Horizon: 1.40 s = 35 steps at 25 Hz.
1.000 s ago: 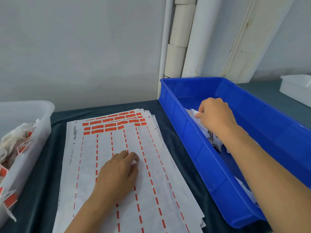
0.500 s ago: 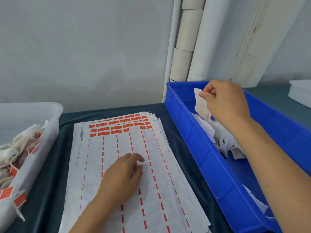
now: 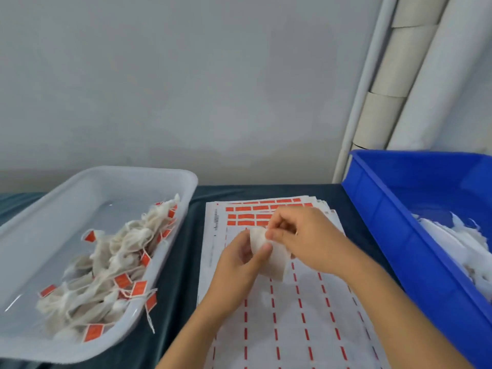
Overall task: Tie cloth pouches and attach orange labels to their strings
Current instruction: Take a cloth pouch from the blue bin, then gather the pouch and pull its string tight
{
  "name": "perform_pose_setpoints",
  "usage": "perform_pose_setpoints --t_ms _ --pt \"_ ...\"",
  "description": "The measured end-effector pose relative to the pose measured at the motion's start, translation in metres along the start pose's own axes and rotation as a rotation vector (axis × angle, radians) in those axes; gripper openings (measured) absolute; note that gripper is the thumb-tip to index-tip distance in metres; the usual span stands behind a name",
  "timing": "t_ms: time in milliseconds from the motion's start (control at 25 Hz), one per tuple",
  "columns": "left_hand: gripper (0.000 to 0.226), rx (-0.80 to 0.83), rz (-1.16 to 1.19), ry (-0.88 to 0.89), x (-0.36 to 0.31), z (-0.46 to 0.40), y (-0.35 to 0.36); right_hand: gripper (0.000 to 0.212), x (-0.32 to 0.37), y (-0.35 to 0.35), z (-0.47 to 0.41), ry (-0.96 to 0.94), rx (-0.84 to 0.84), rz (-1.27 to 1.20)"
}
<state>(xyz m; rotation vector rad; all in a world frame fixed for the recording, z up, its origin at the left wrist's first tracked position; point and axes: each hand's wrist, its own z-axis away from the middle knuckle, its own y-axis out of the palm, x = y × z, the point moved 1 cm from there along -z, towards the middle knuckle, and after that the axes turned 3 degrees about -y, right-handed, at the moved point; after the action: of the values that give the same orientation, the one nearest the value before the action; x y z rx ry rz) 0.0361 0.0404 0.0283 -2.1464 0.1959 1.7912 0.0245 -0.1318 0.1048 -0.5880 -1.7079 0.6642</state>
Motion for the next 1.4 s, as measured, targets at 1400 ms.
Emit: perform_pose_setpoints --t_ms 1400 --pt "0.041 0.170 -0.278 -0.115 0.030 0.003 0.003 0.017 -0.058 0.062 0.033 0.050 -0.937 -0.020"
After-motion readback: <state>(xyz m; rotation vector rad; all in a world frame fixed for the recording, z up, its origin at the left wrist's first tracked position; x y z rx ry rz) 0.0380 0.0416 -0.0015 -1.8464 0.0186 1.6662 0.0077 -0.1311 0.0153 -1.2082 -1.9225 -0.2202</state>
